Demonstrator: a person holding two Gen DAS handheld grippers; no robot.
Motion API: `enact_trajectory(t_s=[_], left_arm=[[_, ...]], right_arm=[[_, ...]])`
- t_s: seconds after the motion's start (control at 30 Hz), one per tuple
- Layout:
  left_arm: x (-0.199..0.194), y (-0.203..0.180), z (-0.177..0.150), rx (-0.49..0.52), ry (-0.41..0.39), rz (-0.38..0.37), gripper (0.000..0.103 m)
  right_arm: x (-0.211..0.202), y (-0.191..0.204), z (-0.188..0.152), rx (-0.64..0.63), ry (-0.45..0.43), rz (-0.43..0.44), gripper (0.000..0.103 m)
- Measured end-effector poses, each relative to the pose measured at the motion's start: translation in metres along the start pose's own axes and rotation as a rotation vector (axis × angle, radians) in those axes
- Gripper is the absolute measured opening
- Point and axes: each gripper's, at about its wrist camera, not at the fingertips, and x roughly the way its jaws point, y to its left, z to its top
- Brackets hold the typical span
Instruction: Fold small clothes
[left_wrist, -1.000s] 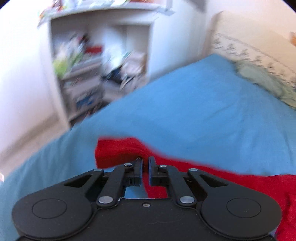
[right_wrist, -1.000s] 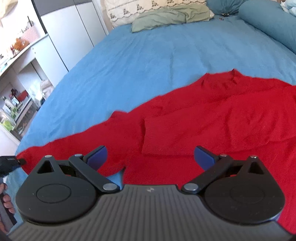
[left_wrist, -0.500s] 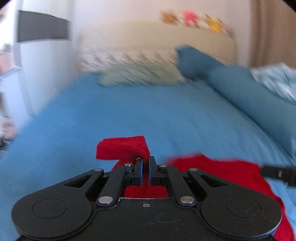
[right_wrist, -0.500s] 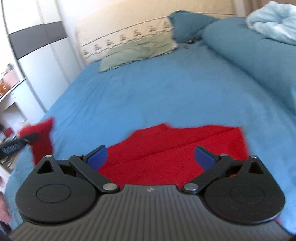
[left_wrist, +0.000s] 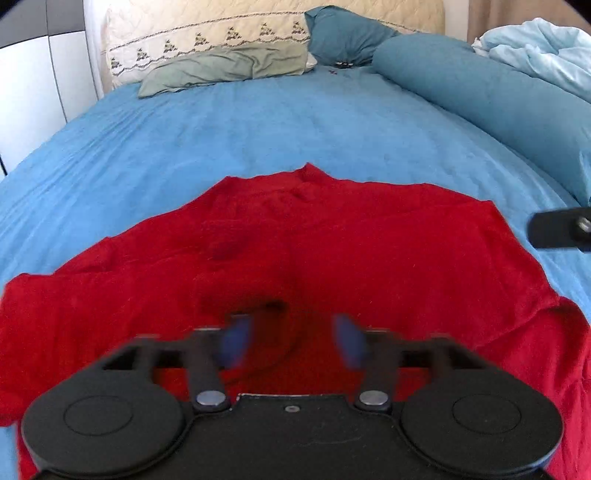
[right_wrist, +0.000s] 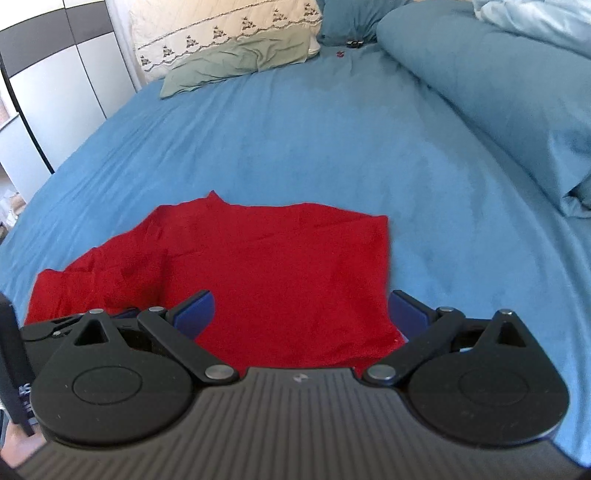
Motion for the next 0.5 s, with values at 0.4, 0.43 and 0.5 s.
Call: enact_trajectory(t_s=[0.4, 0.43, 0.5], left_arm=[[-0.052, 0.094, -0.021, -0.105, 0.144, 0.178, 0.092], [-0.05, 0.1, -0.025, -0.104, 0.16, 0.192, 0.092], [-0.049, 0.109, -0.033, -0.109, 0.18, 0.21, 0.092]], right_arm=[[0.057, 0.123, 0.011, -0.326, 0.071, 0.165, 0.103], [0.065, 0.138, 0.007, -0.365, 0.07, 0.173, 0.103], [0.08, 0.162, -0.003, -0.453, 0.069, 0.169, 0.103]])
